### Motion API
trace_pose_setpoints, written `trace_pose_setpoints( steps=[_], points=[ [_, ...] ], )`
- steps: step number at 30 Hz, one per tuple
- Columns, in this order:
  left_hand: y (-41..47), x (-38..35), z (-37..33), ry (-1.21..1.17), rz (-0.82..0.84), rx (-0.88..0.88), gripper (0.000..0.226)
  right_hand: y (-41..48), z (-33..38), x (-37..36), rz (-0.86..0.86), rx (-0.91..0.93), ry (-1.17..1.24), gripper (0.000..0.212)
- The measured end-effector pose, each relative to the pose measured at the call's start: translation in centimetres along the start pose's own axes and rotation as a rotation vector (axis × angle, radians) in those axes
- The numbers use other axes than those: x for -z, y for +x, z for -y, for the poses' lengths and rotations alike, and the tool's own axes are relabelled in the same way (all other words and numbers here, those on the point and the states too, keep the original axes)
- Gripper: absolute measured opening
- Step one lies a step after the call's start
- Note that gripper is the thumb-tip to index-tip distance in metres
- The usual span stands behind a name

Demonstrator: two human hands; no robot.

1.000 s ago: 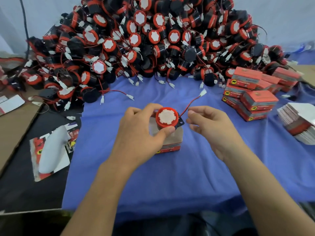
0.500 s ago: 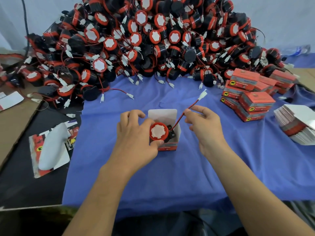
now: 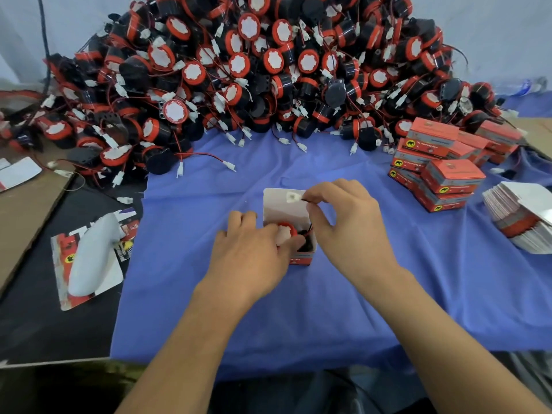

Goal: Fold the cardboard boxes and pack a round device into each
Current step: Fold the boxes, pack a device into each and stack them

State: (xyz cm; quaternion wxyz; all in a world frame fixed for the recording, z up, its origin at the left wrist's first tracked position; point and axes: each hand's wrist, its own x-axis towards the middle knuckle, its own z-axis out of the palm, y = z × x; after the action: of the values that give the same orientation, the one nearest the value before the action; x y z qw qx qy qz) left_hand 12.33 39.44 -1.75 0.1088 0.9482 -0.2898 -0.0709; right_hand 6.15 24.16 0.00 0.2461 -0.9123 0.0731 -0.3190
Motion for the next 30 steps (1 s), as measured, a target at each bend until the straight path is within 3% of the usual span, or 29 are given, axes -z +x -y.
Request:
trace_pose_setpoints(
  steps=[3,8,12,26,30],
  points=[
    [0.1,-0.4,-0.3,-0.06,-0.063,0.04,0.04,-0.2,0.6,0.1,0.042,0.011,0.008,0.009],
    [0.2,-1.5,-0.7,-0.39,-0.167,0.036,0.019,0.6,2.1,-0.3,0.103,-0.019,-0.029,0.006],
    [0.1,-1.8,-0.7,-0.525,-0.232,0.087,0.005,1.2,2.2,-1.0,0.286,-0.045,-0.12,0.004],
    [-0.1,-4.1,-0.5,-0.678,-0.318,0.053,0.011,1.2,0.5,-5.0,0.259,-0.096,-0.263,0.013],
    [-0.2,-5.0,-0.4,-0.784,-0.345,0.04,0.022,1.3,0.3,-5.0,0.334,-0.084,-0.269,0.022]
  ],
)
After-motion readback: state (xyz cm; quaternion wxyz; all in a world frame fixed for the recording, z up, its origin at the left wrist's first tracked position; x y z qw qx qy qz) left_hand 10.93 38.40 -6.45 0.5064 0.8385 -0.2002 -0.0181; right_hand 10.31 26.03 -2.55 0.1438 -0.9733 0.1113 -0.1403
